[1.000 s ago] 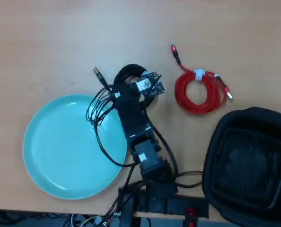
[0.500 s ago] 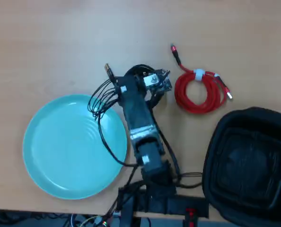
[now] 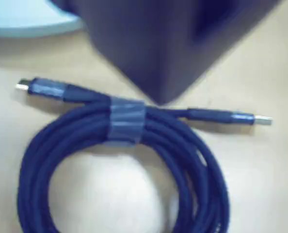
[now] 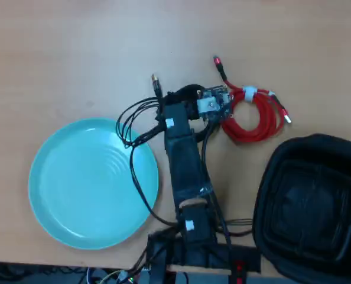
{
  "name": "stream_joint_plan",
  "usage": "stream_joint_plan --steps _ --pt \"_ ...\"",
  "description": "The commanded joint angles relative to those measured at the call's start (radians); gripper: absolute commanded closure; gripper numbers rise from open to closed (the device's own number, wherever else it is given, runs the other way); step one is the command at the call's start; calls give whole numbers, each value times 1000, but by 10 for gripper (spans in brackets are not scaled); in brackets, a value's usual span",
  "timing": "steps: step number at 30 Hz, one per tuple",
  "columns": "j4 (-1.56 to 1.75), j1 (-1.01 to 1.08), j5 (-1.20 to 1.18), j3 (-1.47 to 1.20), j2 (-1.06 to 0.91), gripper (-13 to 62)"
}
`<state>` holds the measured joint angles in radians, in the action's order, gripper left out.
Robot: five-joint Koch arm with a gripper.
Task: Put a black charging cable in a black bowl and put a red charging cable in a green bowl
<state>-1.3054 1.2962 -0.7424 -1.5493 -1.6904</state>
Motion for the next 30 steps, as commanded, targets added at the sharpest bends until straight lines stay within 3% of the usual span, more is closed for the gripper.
stream_joint_plan --steps 1,15,23,26,30 --pt "43 6 20 29 -61 554" --pt "43 8 20 -235 60 553" --pt "-40 -18 249 -225 28 511" --pt "-51 -21 275 -227 -17 422" --pt "-43 -20 275 -275 -14 169"
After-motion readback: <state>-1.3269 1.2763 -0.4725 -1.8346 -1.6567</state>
